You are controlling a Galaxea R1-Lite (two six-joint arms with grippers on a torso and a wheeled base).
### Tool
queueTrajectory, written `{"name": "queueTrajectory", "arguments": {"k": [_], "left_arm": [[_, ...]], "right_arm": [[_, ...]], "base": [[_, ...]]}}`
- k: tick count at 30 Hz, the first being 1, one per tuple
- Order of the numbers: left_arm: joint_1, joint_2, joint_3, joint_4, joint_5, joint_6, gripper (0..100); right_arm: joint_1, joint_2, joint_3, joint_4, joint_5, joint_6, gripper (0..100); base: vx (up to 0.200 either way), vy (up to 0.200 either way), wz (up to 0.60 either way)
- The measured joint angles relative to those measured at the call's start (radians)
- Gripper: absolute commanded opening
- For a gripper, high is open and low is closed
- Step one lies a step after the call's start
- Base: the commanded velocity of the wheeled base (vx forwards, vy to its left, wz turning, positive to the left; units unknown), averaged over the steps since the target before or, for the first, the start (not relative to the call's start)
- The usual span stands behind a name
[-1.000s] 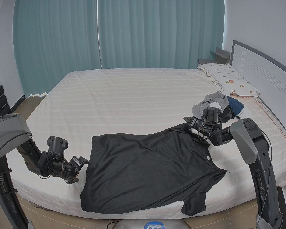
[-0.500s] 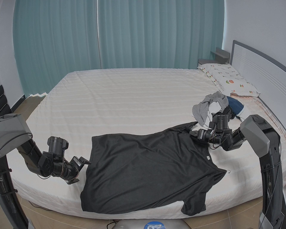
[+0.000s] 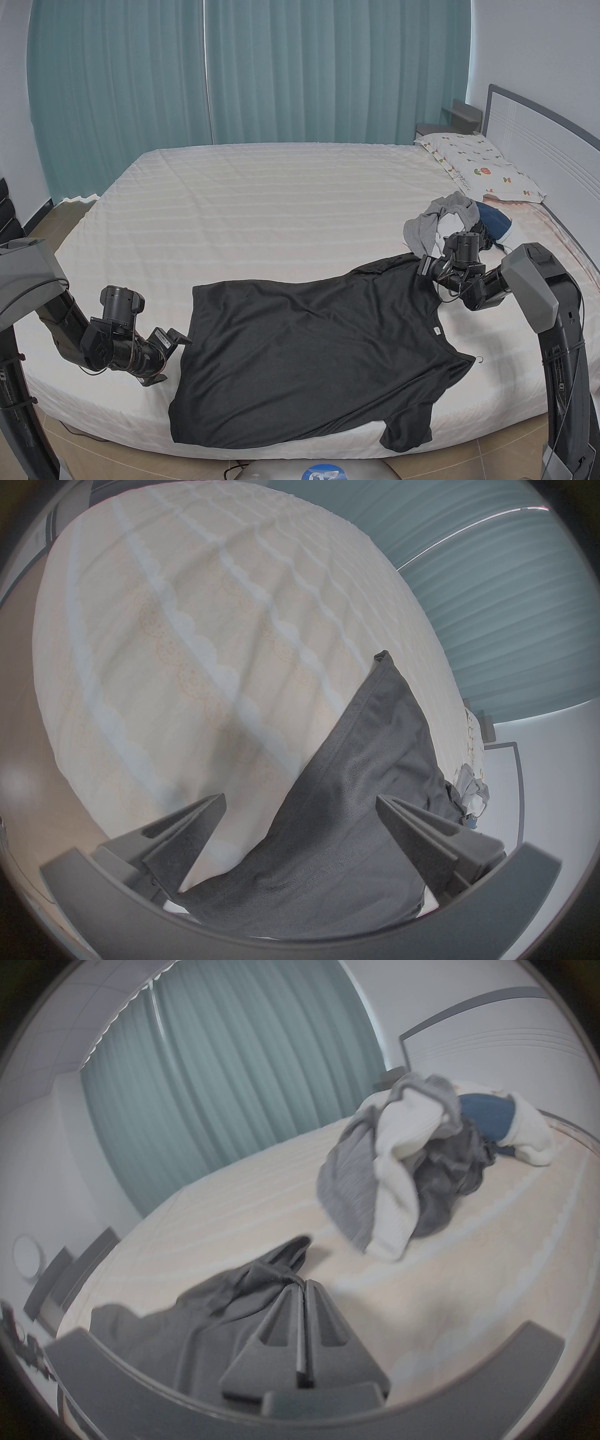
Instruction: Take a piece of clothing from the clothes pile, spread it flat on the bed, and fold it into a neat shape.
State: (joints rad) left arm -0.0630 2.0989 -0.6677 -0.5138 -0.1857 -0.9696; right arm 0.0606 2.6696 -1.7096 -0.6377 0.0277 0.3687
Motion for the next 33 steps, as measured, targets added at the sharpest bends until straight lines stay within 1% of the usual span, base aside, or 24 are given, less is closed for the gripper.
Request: {"name": "queueTrajectory", "arguments": {"k": [4, 8, 9, 17, 20, 27, 33], "left_arm": [[0.0, 0.001, -0.001, 0.0, 0.0, 0.0, 100], [0.0, 0.001, -0.001, 0.0, 0.0, 0.0, 100], [0.0, 0.001, -0.001, 0.0, 0.0, 0.0, 100], [0.001, 0.002, -0.004, 0.0, -0.001, -0.001, 100], [0.001, 0.002, -0.004, 0.0, -0.001, -0.003, 100], [0.003, 0.001, -0.007, -0.001, -0.002, -0.006, 100], [0.004, 0.0, -0.007, -0.001, -0.002, -0.006, 100]], "right_arm": [[-0.031, 0.02, -0.03, -0.017, -0.013, 0.05, 0], [-0.041, 0.037, -0.045, -0.023, -0.016, 0.073, 0], [-0.041, 0.043, -0.05, -0.023, -0.017, 0.074, 100], [-0.045, 0.06, -0.037, -0.026, -0.02, 0.086, 100], [-0.046, 0.04, 0.004, -0.026, -0.021, 0.112, 100], [-0.05, -0.082, 0.198, -0.038, -0.018, 0.221, 100], [-0.053, -0.193, 0.393, -0.053, -0.019, 0.254, 100]], "base": [[0.0, 0.0, 0.0], [0.0, 0.0, 0.0], [0.0, 0.0, 0.0], [0.0, 0.0, 0.0], [0.0, 0.0, 0.0], [0.0, 0.0, 0.0], [0.0, 0.0, 0.0]]}}
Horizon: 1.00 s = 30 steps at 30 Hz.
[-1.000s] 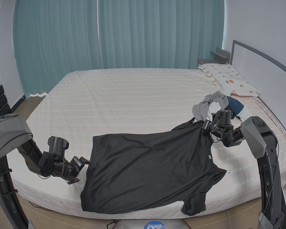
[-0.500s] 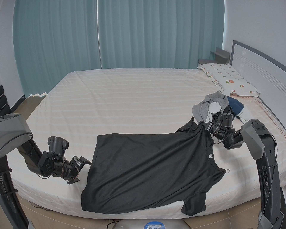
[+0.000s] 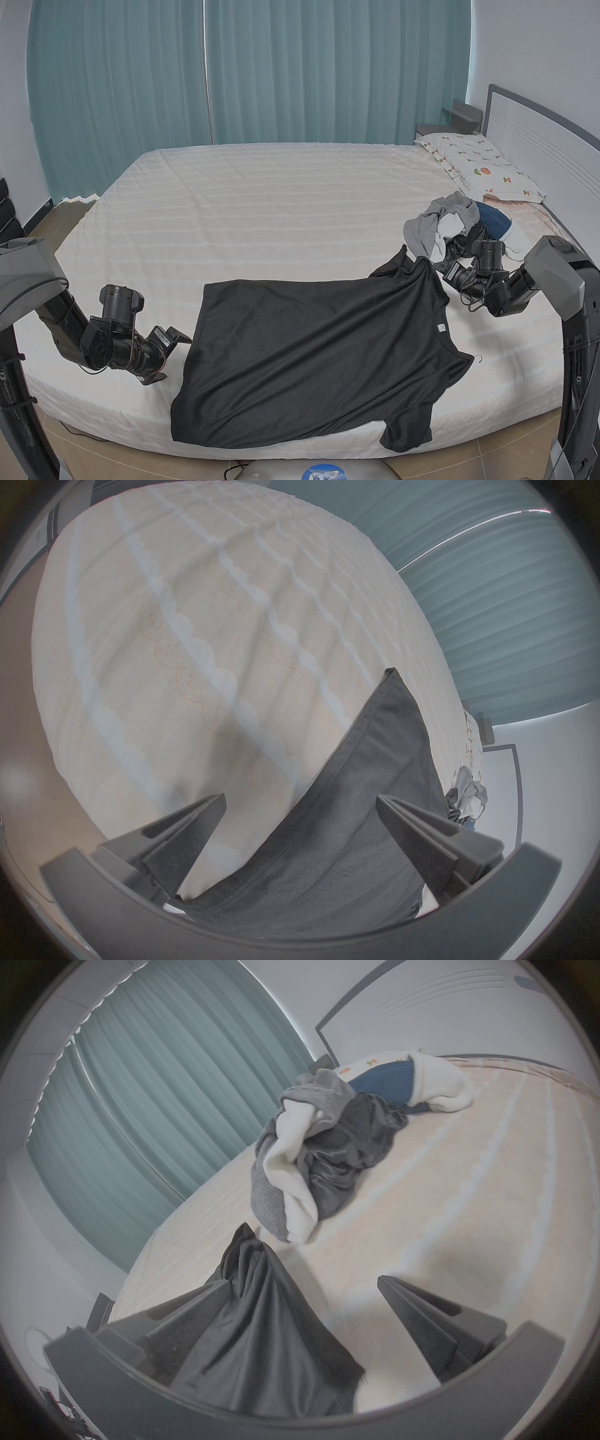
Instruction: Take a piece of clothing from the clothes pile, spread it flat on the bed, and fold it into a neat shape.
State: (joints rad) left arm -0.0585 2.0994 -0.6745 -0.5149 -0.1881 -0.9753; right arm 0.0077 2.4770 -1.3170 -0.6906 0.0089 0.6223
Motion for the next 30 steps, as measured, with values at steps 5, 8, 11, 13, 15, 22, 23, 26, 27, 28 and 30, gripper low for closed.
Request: {"name": "queueTrajectory", "arguments": {"k": [5, 8, 11, 13, 15, 22, 23, 26, 27, 28, 30], "left_arm": [[0.0, -0.003, 0.0, 0.0, -0.003, -0.003, 100], [-0.001, -0.005, 0.0, -0.001, -0.006, -0.004, 100], [-0.002, -0.007, 0.001, -0.002, -0.007, -0.008, 100], [-0.005, -0.009, 0.003, -0.003, -0.009, -0.009, 100], [-0.006, -0.009, 0.005, -0.004, -0.009, -0.011, 100], [-0.01, -0.01, 0.007, -0.006, -0.01, -0.014, 100], [-0.011, -0.01, 0.006, -0.006, -0.01, -0.014, 100], [-0.011, -0.01, 0.003, -0.007, -0.007, -0.017, 100], [-0.011, -0.011, 0.002, -0.007, -0.005, -0.02, 100], [-0.012, -0.011, 0.001, -0.006, -0.003, -0.023, 100], [-0.019, -0.012, -0.014, -0.007, 0.0, -0.036, 100]], "right_arm": [[0.002, -0.093, 0.181, -0.006, 0.004, 0.014, 100], [0.007, -0.143, 0.287, -0.008, 0.006, 0.054, 100], [0.016, -0.184, 0.361, -0.009, 0.012, 0.143, 100], [0.021, -0.214, 0.416, -0.012, 0.032, 0.221, 100], [0.025, -0.236, 0.462, -0.019, 0.066, 0.257, 100], [0.008, -0.264, 0.569, -0.132, 0.161, 0.287, 100], [0.006, -0.264, 0.577, -0.141, 0.174, 0.287, 100], [0.005, -0.259, 0.596, -0.161, 0.213, 0.293, 100], [0.005, -0.255, 0.599, -0.164, 0.22, 0.298, 100], [0.004, -0.252, 0.602, -0.166, 0.223, 0.303, 100], [0.0, -0.245, 0.606, -0.168, 0.226, 0.316, 100]], "base": [[0.0, 0.0, 0.0], [0.0, 0.0, 0.0], [0.0, -0.133, 0.0], [0.0, -0.2, 0.0], [0.0, -0.2, 0.0], [0.0, 0.0, 0.0], [0.0, 0.0, 0.0], [0.0, 0.0, 0.0], [0.0, 0.0, 0.0], [0.0, 0.0, 0.0], [0.0, 0.0, 0.0]]}}
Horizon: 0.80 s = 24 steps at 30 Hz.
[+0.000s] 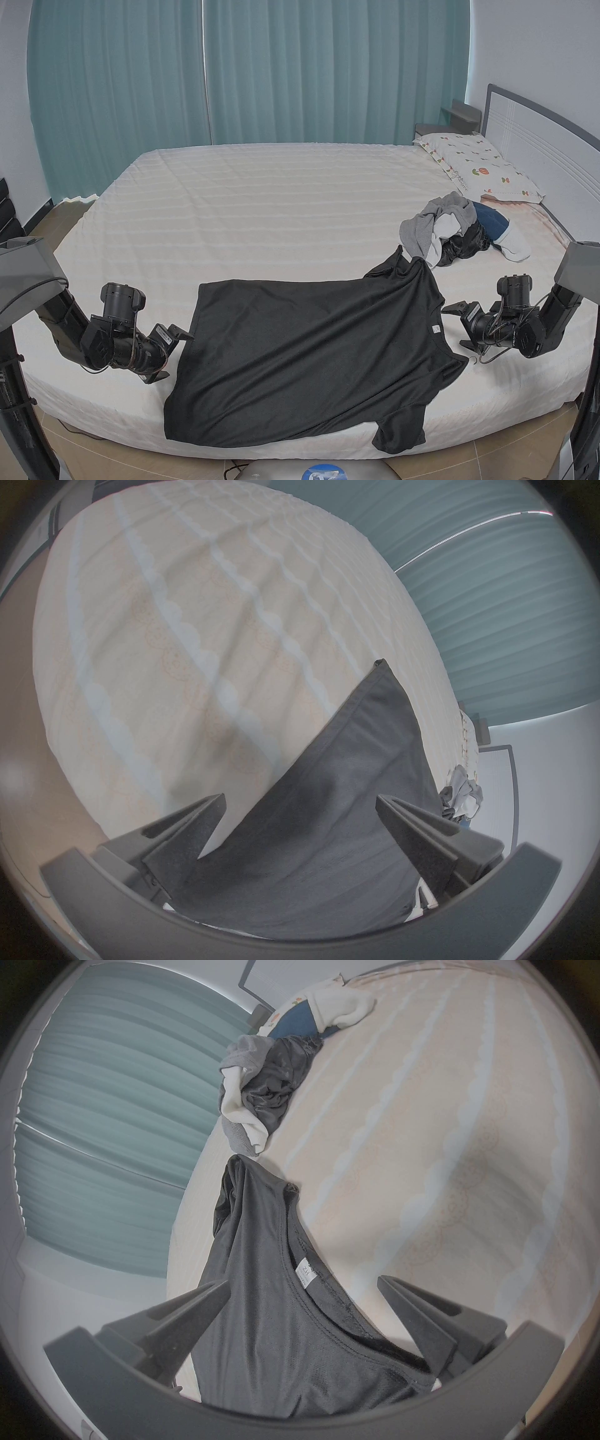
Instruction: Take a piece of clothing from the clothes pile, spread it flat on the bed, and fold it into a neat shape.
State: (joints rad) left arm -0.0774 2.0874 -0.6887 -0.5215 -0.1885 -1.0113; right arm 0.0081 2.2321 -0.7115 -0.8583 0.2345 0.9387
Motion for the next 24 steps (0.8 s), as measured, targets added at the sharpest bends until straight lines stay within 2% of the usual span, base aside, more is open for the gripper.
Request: {"name": "queueTrajectory", "arguments": {"k": [5, 13, 19, 24], "left_arm": [[-0.003, -0.001, -0.078, 0.006, 0.013, -0.016, 100], [-0.007, 0.04, -0.291, 0.011, 0.137, -0.004, 100], [-0.009, 0.165, -0.494, 0.013, 0.164, 0.002, 100], [-0.013, 0.28, -0.65, 0.017, 0.171, 0.002, 100]], "right_arm": [[-0.006, 0.009, 0.004, -0.001, 0.004, 0.018, 100], [0.001, 0.026, 0.017, -0.07, -0.001, 0.029, 100], [0.01, 0.047, 0.058, -0.201, -0.004, 0.029, 100], [0.015, 0.065, 0.085, -0.25, -0.005, 0.026, 100]], "base": [[0.0, 0.0, 0.0], [0.0, 0.0, 0.0], [0.0, 0.0, 0.0], [0.0, 0.0, 0.0]]}}
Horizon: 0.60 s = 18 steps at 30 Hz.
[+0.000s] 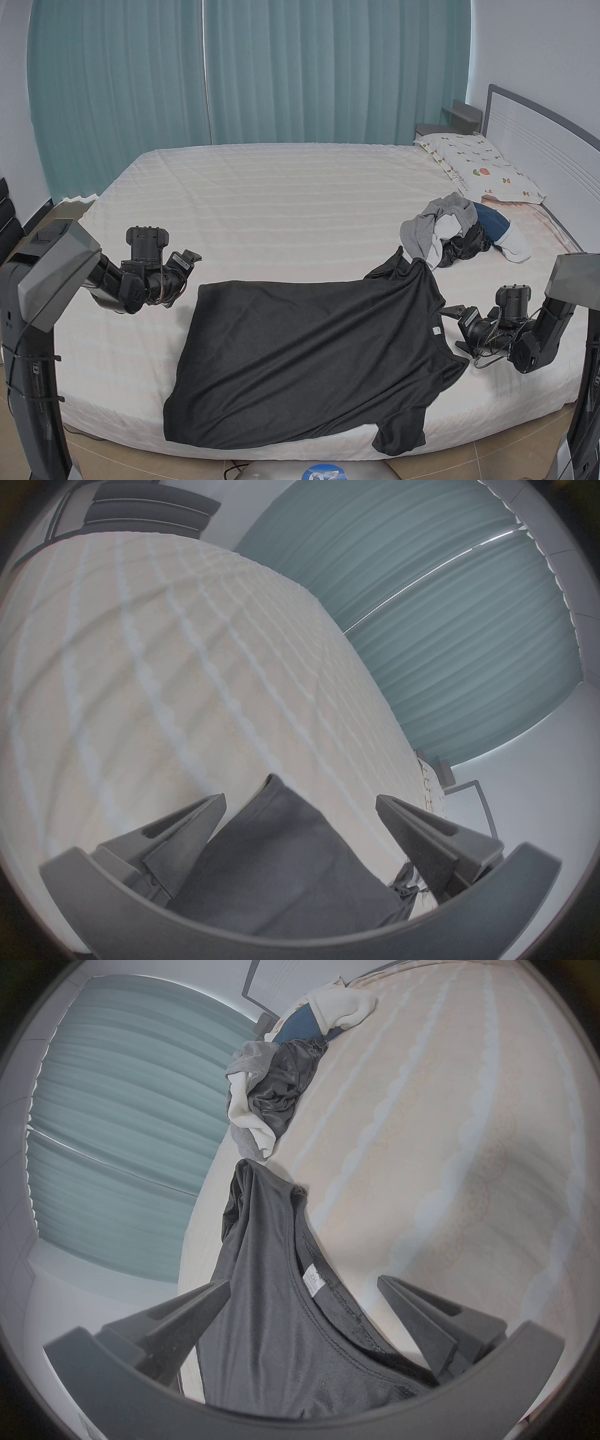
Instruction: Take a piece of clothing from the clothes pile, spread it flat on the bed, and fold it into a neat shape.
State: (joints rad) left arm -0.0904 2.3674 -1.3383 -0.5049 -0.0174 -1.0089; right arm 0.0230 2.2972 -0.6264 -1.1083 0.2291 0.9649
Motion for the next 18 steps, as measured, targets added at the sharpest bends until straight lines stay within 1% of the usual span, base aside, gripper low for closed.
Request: {"name": "queueTrajectory", "arguments": {"k": [3, 7, 12, 18], "left_arm": [[-0.007, 0.065, -0.086, 0.005, 0.01, 0.001, 100], [-0.016, 0.123, -0.155, 0.033, 0.019, 0.004, 100], [-0.031, 0.161, -0.181, 0.03, 0.033, 0.004, 100], [-0.039, 0.188, -0.196, 0.028, 0.078, 0.005, 100]], "right_arm": [[0.002, 0.009, 0.009, -0.013, 0.0, -0.001, 100], [0.003, 0.016, 0.016, -0.023, -0.001, 0.0, 100], [0.004, 0.02, 0.018, -0.024, -0.001, 0.0, 100], [0.004, 0.021, 0.02, -0.025, -0.001, -0.001, 100]], "base": [[0.0, 0.0, 0.0], [0.0, 0.0, 0.0], [0.0, 0.0, 0.0], [0.0, 0.0, 0.0]]}}
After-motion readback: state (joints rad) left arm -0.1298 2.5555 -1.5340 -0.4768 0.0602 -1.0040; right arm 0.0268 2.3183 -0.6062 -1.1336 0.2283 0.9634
